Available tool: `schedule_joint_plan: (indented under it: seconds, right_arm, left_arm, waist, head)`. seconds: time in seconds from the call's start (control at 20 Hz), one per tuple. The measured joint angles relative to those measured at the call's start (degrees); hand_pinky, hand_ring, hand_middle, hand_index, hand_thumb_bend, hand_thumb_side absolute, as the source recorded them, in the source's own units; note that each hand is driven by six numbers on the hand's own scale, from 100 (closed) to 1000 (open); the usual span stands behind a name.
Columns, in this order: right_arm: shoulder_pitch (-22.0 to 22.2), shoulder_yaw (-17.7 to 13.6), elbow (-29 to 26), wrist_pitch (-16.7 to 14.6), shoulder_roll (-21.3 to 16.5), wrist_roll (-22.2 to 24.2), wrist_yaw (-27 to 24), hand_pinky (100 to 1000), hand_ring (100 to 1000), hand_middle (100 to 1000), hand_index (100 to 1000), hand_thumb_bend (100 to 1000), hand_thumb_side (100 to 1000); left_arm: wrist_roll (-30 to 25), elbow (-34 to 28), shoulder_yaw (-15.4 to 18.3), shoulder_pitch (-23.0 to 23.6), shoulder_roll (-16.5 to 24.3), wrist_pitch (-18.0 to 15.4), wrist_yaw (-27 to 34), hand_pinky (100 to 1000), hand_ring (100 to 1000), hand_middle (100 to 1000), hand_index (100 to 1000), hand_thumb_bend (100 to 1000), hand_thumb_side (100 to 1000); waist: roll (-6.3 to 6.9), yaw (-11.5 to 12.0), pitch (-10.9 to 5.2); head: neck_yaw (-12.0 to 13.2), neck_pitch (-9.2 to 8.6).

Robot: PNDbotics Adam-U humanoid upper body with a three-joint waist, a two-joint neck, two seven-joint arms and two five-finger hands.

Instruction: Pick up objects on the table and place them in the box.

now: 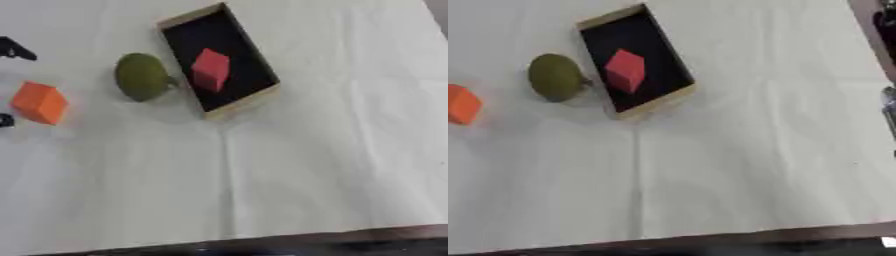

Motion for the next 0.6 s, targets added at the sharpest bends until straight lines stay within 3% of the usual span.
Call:
schedule_joint_plan:
  seconds: [0.6]
  right_arm:
    - [0.0,0.0,0.0,0.3,0.9,-0.4,-0.2,852,786,787,891,100,665]
  left_arm:
    - [-0.1,5.1,-0.6,-2.5,-3.4,-0.6,-2.5,885,856,800,886,504,100]
  waist:
    - [-0.02,-0.5,0.44]
  head:
    - [0.3,-0.05]
